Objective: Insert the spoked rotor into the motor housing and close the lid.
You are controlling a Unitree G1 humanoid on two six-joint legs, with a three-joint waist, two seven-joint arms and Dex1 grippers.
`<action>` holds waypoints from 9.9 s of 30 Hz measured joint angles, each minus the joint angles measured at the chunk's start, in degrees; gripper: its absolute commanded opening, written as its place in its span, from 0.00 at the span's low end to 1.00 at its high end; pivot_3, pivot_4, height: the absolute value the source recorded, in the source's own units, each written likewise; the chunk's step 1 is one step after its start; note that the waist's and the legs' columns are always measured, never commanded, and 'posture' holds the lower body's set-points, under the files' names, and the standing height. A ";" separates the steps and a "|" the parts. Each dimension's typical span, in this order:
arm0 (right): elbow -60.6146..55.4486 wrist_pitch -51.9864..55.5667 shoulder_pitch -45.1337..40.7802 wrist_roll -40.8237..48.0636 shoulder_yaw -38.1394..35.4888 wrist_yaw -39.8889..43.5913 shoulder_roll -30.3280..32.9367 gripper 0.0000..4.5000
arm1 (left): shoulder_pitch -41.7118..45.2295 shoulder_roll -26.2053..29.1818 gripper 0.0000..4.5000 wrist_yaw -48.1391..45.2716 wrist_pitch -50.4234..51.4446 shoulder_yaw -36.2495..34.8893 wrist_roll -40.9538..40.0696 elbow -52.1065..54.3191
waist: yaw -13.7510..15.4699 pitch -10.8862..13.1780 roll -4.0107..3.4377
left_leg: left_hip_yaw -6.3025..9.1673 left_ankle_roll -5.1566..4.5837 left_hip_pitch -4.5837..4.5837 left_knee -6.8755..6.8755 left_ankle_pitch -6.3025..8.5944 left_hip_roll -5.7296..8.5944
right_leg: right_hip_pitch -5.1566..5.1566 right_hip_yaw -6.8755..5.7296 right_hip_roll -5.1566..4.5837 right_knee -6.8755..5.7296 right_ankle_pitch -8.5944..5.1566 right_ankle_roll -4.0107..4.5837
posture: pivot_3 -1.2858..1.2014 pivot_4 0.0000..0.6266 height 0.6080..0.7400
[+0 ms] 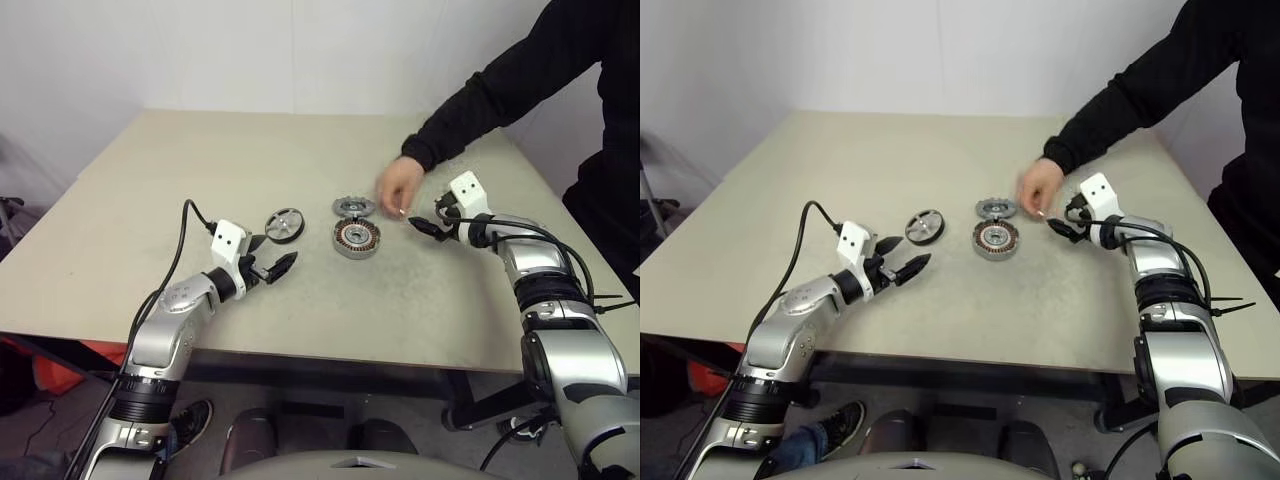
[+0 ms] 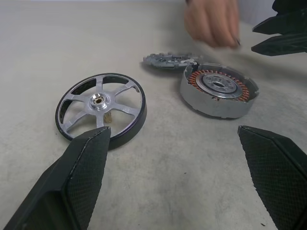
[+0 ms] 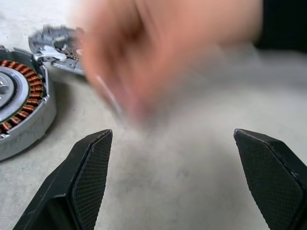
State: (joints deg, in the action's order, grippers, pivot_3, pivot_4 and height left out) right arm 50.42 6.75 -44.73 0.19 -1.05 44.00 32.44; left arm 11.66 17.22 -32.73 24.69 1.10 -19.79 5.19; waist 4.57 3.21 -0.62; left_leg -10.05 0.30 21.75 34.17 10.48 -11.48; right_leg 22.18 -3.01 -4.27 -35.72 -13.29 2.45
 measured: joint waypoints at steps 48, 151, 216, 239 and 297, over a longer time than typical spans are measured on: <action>-53.60 17.56 28.03 13.03 0.26 9.58 4.40 0.93 | 11.58 0.71 1.00 -9.35 -12.01 12.44 11.61 -17.58 | 1.54 0.01 -0.04 | 0.03 0.07 -0.22 -0.26 -0.04 0.10 | -0.27 0.04 -0.08 0.34 -0.26 -0.51 | 0.52 0.00 1.00; -47.52 16.05 23.19 9.86 0.26 1.79 4.15 0.94 | 10.15 -3.57 0.15 -10.26 -8.86 14.49 13.23 -17.16 | 1.09 -0.08 -0.19 | -0.02 0.22 -0.61 -0.98 -0.14 0.17 | -0.49 0.00 -0.09 0.53 -0.17 -0.13 | 0.52 0.00 1.00; -51.49 17.61 28.38 11.18 -0.96 -2.39 4.12 0.94 | 45.34 -18.94 0.50 -11.15 -24.34 0.63 14.89 -59.48 | 4.00 -0.05 -0.14 | 0.01 -0.37 -0.20 -0.95 -0.05 0.67 | -0.26 -0.15 -0.66 0.71 -0.10 -0.22 | 0.52 0.00 1.00; -41.06 16.66 17.90 4.56 7.54 -9.39 -8.18 0.94 | 12.83 -3.13 0.50 -1.61 3.48 -5.27 4.41 -7.33 | 2.35 -0.03 -0.11 | -0.01 0.05 -0.07 -0.96 -0.07 0.61 | -0.01 -0.13 -0.60 0.48 -0.16 -0.20 | 0.52 0.00 1.00; -30.52 15.30 12.83 2.69 6.39 -8.54 -11.24 0.14 | 10.04 -2.50 0.51 4.20 2.64 -2.92 3.51 -7.02 | 0.95 -0.02 -0.08 | 0.00 0.21 -0.08 -0.88 -0.16 0.60 | -0.02 -0.12 -0.59 0.38 -0.16 -0.21 | 0.52 0.00 1.00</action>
State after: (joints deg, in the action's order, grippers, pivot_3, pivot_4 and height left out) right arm 19.90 22.05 -31.89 2.88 5.34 35.46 21.20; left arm 21.70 14.72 -28.53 27.33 -1.83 -16.27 -1.83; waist 5.52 3.18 -0.70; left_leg -10.05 0.50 21.67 33.28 10.32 -10.88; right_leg 22.16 -3.13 -4.86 -35.34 -13.45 2.25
